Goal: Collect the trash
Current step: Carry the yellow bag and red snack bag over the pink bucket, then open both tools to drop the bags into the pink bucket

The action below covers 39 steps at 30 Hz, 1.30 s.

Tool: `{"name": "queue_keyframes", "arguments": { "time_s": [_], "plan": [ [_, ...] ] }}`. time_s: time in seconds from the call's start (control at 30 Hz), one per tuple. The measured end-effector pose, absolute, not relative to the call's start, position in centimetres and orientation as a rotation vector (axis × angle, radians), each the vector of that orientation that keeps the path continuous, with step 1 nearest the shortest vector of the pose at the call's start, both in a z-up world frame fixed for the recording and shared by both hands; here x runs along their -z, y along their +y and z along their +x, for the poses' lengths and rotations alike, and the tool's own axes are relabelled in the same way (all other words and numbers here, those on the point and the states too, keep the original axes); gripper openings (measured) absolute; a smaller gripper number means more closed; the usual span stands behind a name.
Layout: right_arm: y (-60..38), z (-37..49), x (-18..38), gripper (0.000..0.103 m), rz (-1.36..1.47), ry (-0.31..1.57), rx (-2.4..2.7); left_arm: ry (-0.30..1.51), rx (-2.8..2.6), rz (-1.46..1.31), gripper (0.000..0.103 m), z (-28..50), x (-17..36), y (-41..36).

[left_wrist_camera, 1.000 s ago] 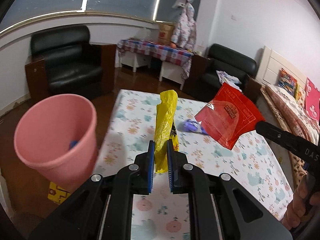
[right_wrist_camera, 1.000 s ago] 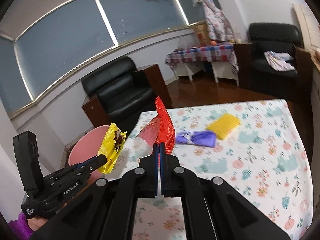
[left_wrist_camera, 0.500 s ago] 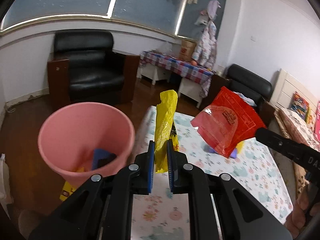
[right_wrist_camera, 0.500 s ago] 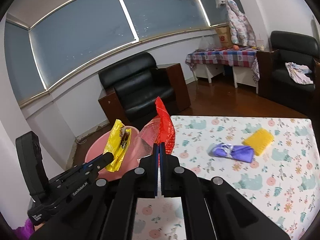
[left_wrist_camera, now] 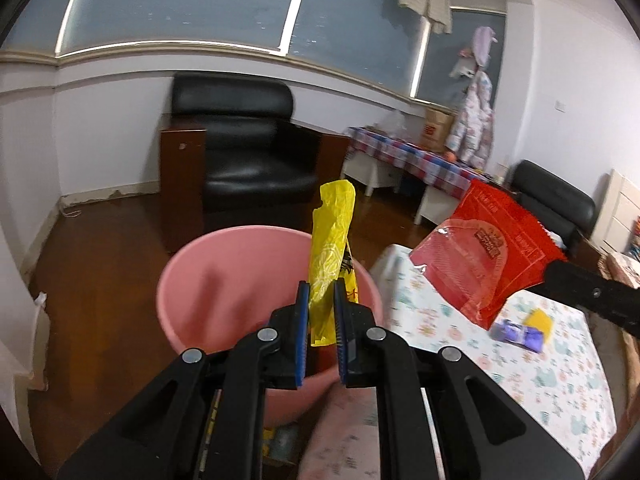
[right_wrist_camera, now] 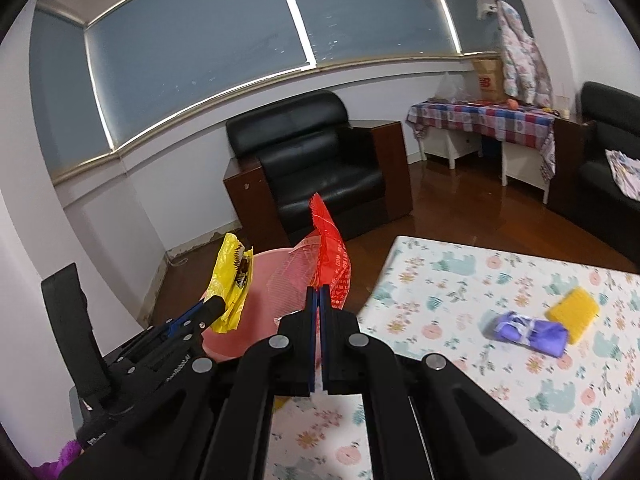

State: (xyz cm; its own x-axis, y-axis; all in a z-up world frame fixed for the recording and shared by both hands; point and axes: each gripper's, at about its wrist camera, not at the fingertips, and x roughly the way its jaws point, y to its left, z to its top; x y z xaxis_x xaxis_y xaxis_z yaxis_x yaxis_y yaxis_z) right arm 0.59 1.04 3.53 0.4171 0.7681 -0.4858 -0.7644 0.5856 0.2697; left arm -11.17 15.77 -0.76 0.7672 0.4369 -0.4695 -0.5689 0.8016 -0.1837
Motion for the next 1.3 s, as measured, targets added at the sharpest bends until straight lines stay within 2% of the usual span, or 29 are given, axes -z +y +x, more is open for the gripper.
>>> {"name": "queue_keyframes", "arguments": {
  "time_s": [0.63,1.03,1.13,1.2,1.3],
  "plan": [
    [9.4,0.4,-0.6,0.001,-0.099,0.642,-1.023,0.428,-0.553,-0.501,0.011,-12.2,3.9,22.2],
    [11.0,1.4,1.3,0.001,-0.128,0.683,-1.02,0.435,-0.566,-0.521,0.012,-11.7,4.2,22.9],
    [11.2,1.6,1.5,0.002,-0.126,0.689,-1.021,0.443,-0.57,-0.54,0.022,-11.5,4.3,23.2],
    [11.4,1.7,1.6,0.002,-0.121,0.695,-1.024,0.445,-0.571,-0.554,0.033,-11.4,4.4,23.3],
    [11.4,1.8,2.0,0.002,-0.119,0.707,-1.028,0.44,-0.569,-0.567,0.036,-11.5,4.4,23.4]
  ]
}}
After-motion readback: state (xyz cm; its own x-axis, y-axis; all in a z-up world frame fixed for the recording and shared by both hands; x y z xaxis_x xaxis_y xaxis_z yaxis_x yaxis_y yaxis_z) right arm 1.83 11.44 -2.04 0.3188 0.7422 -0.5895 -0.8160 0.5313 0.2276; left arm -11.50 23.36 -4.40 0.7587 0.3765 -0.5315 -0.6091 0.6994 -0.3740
